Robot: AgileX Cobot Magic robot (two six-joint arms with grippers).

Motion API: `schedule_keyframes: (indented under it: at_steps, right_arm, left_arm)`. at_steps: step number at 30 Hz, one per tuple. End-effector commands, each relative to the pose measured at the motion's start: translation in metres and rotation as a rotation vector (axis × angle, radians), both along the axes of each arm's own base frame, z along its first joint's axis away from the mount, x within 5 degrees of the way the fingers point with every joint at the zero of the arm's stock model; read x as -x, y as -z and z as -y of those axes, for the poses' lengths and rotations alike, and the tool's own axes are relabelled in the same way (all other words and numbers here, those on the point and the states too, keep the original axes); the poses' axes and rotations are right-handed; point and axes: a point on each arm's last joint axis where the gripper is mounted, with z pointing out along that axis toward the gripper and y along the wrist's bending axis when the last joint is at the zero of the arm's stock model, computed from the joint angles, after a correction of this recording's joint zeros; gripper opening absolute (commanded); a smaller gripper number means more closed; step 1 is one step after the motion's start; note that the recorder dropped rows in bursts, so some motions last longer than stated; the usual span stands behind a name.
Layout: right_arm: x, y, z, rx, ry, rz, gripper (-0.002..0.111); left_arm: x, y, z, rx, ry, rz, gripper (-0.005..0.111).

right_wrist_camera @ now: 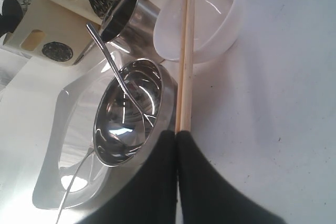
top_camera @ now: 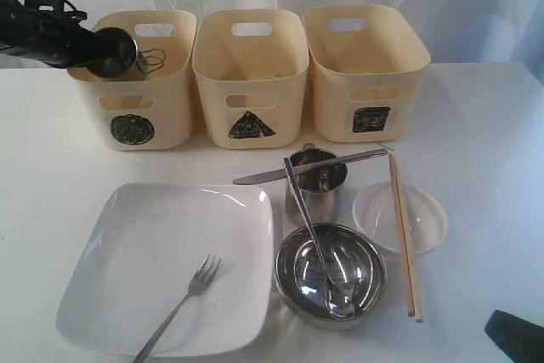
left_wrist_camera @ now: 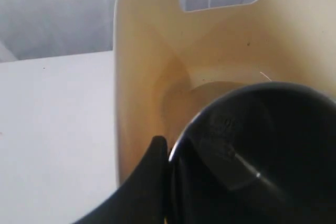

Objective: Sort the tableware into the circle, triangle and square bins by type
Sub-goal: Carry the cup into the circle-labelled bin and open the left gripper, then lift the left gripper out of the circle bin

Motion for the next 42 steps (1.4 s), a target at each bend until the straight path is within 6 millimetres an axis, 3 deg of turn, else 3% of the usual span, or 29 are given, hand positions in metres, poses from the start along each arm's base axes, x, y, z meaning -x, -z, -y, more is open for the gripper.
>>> schedule_keyframes:
  at_steps: [1, 21, 31, 42]
  right_arm:
    - [0.0, 0.001, 0.0, 0.004, -0.001, 0.006, 0.0]
    - [0.0, 0.001, 0.0, 0.004, -0.001, 0.006, 0.0]
    - [0.0, 0.001, 0.0, 0.004, -0.001, 0.006, 0.0]
    - [0.0, 0.001, 0.0, 0.004, -0.001, 0.006, 0.0]
  left_arm:
    - [0.001, -0.007, 0.001, 0.012, 0.0, 0.006, 0.0]
    - [0.004, -0.002, 0.003, 0.008, 0.017, -0.061, 0.0]
    - [0.005, -0.002, 0.003, 0.01, 0.02, -0.075, 0.036]
    - [0.006, -0.014, 0.007, 0.014, 0.027, -0.042, 0.038]
